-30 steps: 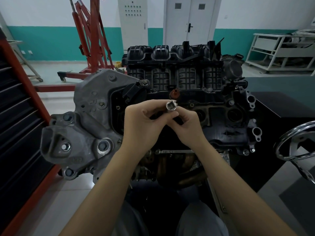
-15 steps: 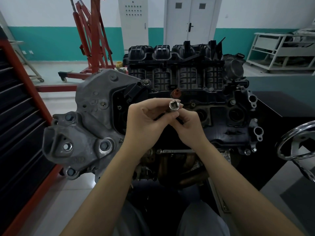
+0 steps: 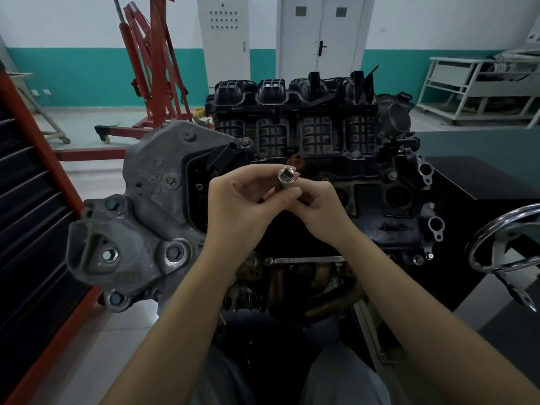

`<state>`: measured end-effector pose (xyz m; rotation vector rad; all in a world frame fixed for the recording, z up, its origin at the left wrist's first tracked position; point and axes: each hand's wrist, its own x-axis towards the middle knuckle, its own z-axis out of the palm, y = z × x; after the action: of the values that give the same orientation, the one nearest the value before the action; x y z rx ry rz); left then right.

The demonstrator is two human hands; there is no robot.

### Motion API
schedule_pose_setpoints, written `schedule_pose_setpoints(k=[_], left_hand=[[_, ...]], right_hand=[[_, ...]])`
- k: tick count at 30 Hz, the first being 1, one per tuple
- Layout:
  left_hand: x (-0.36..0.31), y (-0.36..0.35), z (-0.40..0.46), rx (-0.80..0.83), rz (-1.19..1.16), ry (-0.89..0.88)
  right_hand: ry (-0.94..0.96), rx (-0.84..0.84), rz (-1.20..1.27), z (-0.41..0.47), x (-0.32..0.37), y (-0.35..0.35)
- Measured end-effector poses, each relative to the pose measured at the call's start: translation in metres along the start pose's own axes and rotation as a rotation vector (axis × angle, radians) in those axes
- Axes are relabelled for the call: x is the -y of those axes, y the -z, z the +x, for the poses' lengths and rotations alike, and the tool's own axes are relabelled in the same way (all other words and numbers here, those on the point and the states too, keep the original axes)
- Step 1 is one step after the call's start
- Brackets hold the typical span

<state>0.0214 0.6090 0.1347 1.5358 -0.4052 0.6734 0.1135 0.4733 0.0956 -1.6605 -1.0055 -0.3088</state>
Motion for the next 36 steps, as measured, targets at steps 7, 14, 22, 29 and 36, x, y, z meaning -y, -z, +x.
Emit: schedule_pose_setpoints(k=[7,14,22,29,36], left_hand=[[-0.001,-0.003,0.000,0.027,0.037,-0.048],[0.001,0.000,0.001,-0.004,0.202,-0.076],[0.000,0.004,0.002,0.092,0.038,-0.035],[0.000,-0.001,-0.001,0.003,0.187,-0.096],[-0.001,0.000,-0.001,0.044,0.171,-0.058]], right_hand=[[0.012,0.116,0.061,0.007,0.006,0.000],[0.010,-0.059,0.020,0.002,-0.004,-0.011],[0.040,-0.051,0.034,-0.001,-0.002,-0.011],[0.040,-0.086,0.038,-0.002,-0.002,-0.011],[0.000,-0.106,0.068,-0.002,-0.004,-0.012]])
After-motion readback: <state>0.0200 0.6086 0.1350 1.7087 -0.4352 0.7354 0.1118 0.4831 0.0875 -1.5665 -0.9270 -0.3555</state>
